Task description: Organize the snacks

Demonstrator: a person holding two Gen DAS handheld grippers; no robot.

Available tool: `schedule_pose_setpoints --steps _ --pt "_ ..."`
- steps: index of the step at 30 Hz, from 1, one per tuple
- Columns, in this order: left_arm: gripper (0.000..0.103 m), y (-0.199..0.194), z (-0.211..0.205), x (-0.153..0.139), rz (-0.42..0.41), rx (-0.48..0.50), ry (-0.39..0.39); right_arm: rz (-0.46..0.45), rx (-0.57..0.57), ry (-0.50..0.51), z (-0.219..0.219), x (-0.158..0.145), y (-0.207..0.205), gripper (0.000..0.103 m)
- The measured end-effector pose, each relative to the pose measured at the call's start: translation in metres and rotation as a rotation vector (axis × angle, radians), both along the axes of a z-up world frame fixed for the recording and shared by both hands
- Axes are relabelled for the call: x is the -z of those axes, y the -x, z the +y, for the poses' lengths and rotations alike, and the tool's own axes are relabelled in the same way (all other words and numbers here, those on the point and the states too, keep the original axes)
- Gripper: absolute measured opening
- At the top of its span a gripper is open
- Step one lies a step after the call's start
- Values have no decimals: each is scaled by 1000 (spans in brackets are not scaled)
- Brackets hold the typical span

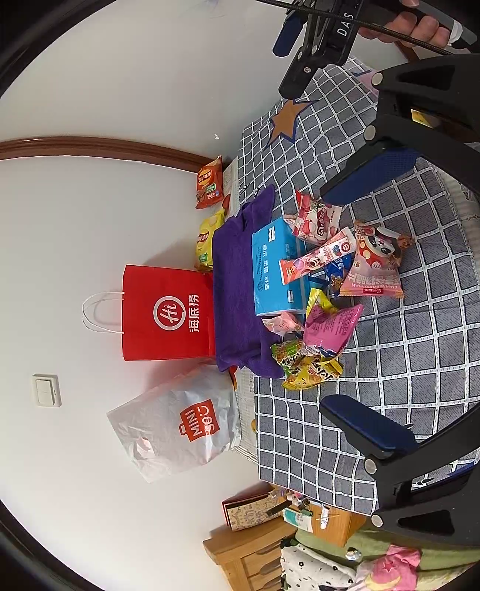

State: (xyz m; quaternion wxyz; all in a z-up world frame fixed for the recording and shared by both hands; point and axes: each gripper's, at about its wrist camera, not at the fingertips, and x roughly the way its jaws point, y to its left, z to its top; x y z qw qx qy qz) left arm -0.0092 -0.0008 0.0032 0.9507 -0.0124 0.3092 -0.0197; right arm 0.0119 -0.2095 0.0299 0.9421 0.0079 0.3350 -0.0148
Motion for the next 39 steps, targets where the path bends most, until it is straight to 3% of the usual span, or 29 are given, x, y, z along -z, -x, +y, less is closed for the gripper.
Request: schedule_pose_setpoints --steps 39 --pt "103 2 -3 0 -2 0 -1 4 -12 2 4 3 4 103"
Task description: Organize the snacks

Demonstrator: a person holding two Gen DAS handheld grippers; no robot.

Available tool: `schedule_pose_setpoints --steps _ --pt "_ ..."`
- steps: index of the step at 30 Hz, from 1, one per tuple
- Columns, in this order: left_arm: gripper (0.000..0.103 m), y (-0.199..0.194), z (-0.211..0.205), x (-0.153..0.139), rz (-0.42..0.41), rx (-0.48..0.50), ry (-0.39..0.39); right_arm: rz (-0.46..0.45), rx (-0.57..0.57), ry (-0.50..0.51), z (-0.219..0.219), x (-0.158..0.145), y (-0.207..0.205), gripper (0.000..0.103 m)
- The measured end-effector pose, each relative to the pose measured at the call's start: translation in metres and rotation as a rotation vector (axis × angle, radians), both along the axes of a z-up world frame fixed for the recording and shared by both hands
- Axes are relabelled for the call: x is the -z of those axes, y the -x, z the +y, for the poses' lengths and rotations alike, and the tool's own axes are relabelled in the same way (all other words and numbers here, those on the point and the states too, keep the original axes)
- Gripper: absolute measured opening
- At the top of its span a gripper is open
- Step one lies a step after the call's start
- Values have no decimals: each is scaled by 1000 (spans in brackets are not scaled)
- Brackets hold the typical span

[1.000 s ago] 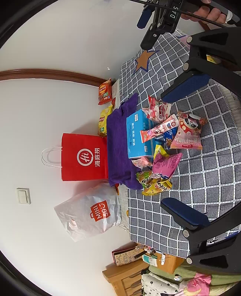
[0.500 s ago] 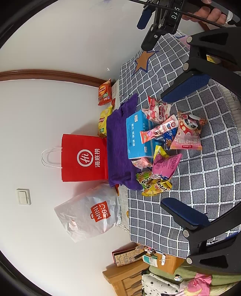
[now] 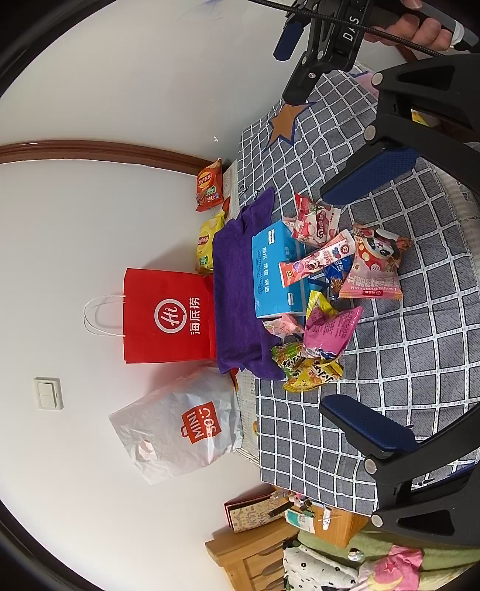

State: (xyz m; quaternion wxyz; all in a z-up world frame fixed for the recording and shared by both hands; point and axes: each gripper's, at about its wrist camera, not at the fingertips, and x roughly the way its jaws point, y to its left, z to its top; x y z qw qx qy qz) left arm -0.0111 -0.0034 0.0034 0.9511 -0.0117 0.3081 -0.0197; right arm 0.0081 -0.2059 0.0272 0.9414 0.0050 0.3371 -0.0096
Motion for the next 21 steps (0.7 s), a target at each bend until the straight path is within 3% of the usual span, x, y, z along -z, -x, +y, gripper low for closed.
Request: schedule_pose_setpoints --steps 21 --pt "103 -1 -3 1 3 2 3 9 -18 -4 7 5 -3 103"
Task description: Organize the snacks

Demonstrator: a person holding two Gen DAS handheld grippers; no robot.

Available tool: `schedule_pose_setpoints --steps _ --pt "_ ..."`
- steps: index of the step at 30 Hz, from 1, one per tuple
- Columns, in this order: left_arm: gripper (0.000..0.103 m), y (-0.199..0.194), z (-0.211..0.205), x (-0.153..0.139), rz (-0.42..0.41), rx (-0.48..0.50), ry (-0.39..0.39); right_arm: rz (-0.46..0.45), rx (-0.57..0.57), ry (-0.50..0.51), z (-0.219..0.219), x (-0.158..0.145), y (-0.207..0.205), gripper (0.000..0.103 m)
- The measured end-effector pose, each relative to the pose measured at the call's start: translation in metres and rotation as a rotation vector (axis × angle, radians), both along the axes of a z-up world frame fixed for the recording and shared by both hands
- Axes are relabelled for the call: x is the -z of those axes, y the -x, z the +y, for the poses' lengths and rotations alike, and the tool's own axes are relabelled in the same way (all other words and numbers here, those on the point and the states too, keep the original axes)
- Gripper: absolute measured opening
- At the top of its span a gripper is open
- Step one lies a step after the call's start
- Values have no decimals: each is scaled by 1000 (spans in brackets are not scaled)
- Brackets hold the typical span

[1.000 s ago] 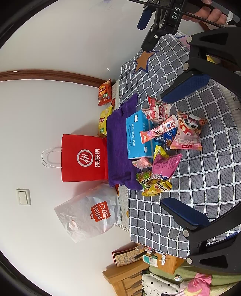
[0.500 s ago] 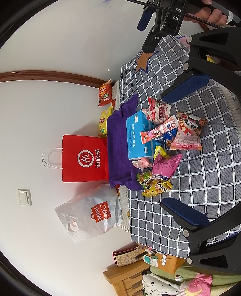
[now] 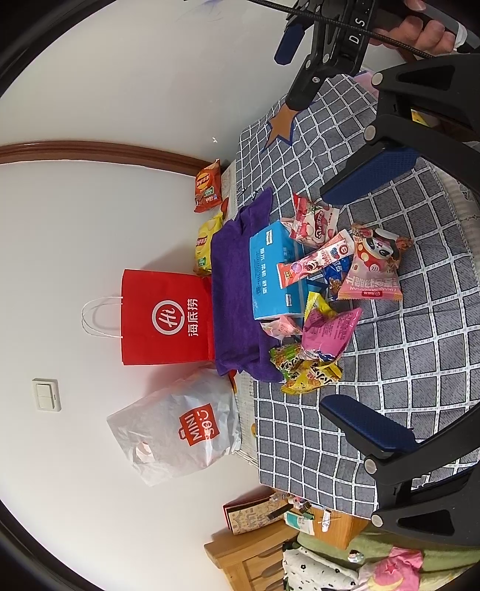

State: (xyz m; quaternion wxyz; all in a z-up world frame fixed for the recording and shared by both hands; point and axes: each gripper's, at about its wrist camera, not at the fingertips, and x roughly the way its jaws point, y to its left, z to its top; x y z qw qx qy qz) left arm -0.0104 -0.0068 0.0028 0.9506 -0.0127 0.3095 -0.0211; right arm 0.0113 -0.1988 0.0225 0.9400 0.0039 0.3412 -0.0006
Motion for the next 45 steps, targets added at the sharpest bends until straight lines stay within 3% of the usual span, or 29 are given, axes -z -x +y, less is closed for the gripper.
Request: schedule_pose_setpoints --steps 17,35,45 --pt "103 -19 18 20 29 -5 12 37 -30 8 13 21 -19 103" --pt "103 -80 70 70 175 -90 70 133 15 2 -7 67 -76 103" --pt "101 -103 99 94 213 -133 118 212 -38 -98 -2 106 -110 101"
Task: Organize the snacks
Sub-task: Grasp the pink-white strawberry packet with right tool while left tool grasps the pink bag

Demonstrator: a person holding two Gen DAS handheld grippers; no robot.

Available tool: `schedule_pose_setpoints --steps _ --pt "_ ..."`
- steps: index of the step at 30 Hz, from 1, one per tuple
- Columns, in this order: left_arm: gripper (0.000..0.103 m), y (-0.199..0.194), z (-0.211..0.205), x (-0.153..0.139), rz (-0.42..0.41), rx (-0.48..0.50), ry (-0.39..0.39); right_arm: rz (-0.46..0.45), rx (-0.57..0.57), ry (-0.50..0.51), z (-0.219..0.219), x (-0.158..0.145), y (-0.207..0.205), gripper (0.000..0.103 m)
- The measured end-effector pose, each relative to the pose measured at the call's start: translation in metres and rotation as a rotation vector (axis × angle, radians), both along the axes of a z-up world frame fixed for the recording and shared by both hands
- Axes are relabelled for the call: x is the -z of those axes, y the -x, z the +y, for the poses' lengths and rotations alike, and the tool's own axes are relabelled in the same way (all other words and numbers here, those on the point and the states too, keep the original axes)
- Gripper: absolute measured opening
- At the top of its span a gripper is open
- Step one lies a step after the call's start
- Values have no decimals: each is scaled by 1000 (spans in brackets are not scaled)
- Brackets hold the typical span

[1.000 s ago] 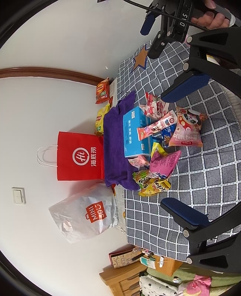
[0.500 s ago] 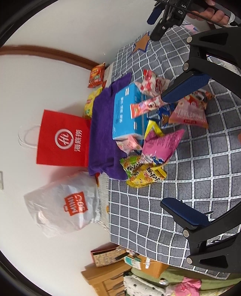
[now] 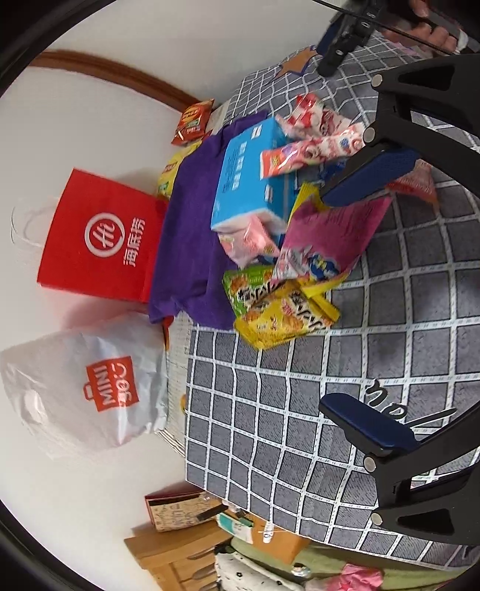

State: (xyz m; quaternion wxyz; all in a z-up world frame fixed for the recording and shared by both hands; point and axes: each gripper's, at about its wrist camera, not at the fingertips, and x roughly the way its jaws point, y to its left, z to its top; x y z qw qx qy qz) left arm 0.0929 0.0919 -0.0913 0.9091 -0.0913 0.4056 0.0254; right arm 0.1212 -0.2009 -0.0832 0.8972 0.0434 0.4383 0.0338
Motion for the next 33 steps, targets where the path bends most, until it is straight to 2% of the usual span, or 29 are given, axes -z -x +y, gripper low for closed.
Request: schedule_pose_setpoints --steps 6,12,16,20,28,29,33 --pt "101 -9 13 9 15 -17 2 68 -40 -26 24 29 -22 96" --pt "101 -13 18 15 22 -19 3 102 -22 -122 30 47 -41 87" --pt "101 -14 18 17 31 -20 6 123 -47 -136 34 54 -48 57" --pt "101 -12 17 17 29 -14 6 116 -57 -150 25 47 -40 45" --pt "101 -8 9 12 19 17 22 125 -61 -145 -11 26 -4 44" --pt "101 -9 8 12 20 18 25 126 -57 -156 -15 26 -2 39" --pt "101 -16 4 13 27 24 32 146 -53 -136 -21 39 -1 39"
